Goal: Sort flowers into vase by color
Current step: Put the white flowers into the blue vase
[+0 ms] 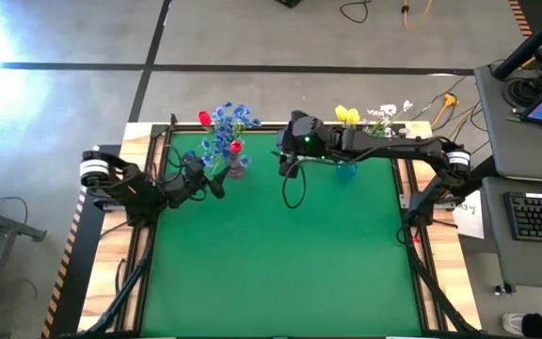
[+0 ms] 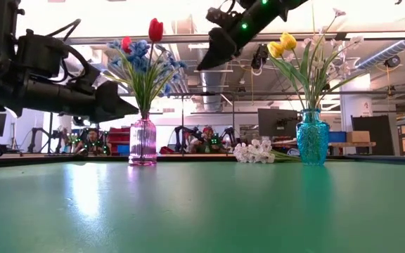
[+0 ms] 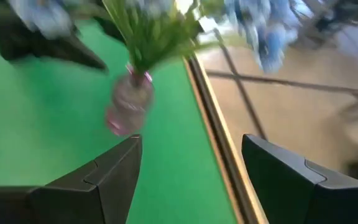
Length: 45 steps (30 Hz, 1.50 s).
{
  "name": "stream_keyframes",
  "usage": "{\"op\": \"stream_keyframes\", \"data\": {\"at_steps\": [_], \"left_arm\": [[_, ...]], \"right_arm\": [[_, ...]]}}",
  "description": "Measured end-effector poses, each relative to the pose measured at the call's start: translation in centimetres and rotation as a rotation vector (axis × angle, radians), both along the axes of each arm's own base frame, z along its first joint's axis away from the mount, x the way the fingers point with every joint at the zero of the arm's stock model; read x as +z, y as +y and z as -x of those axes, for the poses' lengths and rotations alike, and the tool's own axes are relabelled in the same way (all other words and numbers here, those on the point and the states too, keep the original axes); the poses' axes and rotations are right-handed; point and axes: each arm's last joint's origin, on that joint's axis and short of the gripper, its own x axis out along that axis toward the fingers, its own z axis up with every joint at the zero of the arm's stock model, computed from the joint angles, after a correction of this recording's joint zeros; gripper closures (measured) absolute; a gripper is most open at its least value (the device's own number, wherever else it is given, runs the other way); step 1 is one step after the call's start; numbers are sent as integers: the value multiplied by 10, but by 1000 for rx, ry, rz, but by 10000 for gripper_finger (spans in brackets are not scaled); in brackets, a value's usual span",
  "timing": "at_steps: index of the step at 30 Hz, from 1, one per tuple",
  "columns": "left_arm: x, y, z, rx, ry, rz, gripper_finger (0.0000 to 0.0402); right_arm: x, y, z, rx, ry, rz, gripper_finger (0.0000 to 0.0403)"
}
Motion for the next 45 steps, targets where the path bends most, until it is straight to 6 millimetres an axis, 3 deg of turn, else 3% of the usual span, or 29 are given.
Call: {"op": "stream_keyframes", "data": {"at_steps": [6, 15, 23, 35, 45], "left_arm": [[2, -7, 1, -36, -12, 17, 86], [6, -22, -1, -120, -57, 90, 86], [6, -30, -2, -167, -60, 119, 86], [3, -34, -3, -186, -34, 124, 86], [0, -34, -3, -179, -7, 120, 86]], "right_arm": [[-5, 11, 2, -82, 116, 106, 133], [-20, 14, 13, -165, 269, 31, 133], [-60, 12, 10, -213, 488, -21, 133], [-127, -20, 7, -312, 786, -5, 133], [-151, -46, 12, -370, 887, 34, 135]]}}
